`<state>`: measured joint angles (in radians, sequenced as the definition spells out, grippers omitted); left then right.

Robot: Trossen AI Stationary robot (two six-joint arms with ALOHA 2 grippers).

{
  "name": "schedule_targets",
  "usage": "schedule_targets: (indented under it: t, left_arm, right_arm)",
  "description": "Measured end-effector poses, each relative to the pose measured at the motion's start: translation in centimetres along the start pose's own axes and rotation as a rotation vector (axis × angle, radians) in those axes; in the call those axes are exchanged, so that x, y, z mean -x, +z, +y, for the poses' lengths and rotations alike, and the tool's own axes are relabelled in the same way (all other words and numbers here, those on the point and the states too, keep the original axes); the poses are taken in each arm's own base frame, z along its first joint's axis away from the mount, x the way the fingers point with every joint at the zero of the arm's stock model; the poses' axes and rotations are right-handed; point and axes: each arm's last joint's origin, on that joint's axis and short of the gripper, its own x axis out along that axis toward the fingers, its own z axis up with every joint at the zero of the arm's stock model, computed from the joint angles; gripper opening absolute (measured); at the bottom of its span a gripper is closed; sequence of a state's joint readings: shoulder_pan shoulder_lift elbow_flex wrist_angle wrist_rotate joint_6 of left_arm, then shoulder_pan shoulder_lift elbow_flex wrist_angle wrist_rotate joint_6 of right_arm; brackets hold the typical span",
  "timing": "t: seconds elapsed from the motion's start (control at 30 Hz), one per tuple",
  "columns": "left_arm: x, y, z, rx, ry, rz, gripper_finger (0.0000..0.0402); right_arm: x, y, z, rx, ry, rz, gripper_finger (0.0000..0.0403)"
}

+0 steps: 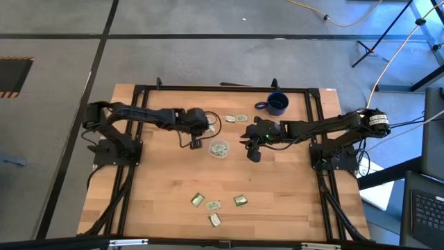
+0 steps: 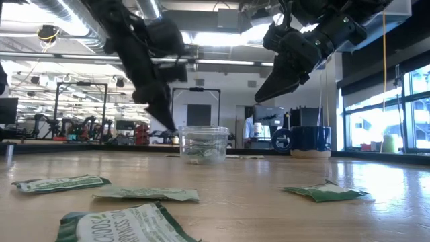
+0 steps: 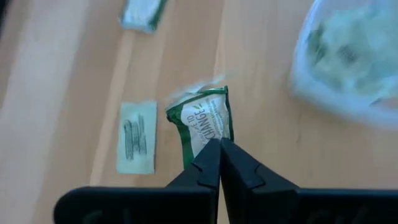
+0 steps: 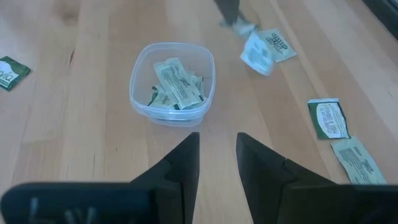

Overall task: Pick and place Stevia / Truvia into bins
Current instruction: Put the green stevia packet into the container

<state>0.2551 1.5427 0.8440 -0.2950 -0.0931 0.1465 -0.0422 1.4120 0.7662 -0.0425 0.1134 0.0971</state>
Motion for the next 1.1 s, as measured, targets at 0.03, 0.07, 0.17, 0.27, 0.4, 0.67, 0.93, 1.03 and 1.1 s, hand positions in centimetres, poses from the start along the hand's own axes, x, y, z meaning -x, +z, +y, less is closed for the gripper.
schedule_targets:
  t: [0.03,0.07,0.17,0.27,0.4,0.67,0.93,1.03,1.1]
  left_arm:
    - [0.6,0.2,0.0,0.002,-0.011,-0.030,0.0001]
    - [1.1,0.5,-0.1,0.001,-0.023,-0.059,0.0002]
    - [2.7,1.3,-0.6,-0.014,-0.063,-0.155,0.0004]
    - [3.5,1.7,-1.6,-0.043,-0.094,-0.204,0.0002]
    - [3.9,2.2,-3.1,-0.089,-0.130,-0.258,0.0003]
    - [3.8,2.3,-4.3,-0.127,-0.073,-0.254,0.0003]
    - [3.9,2.6,-4.5,-0.140,-0.145,-0.293,0.0002]
    - [3.7,2.8,-4.7,-0.144,-0.185,-0.315,0.0003]
    - [3.4,2.8,-4.8,-0.147,-0.199,-0.310,0.0003]
  right_arm:
    - [0.0,0.0,0.0,0.001,0.000,0.000,0.0109]
    - [0.0,0.0,0.0,0.003,0.000,0.000,0.0109]
    - [0.0,0.0,0.0,0.003,0.000,0.000,0.0109]
    - [0.0,0.0,0.0,0.003,0.000,0.000,0.0109]
    - [0.0,0.0,0.0,0.003,0.000,0.000,0.0109]
    - [0.0,0.1,0.0,-0.001,0.001,-0.007,0.0109]
    - [0.0,0.1,0.0,-0.004,0.001,-0.007,0.0109]
    - [0.0,0.2,0.0,-0.005,0.002,-0.016,0.0109]
    - [0.0,0.3,0.0,-0.007,0.003,-0.031,0.0109]
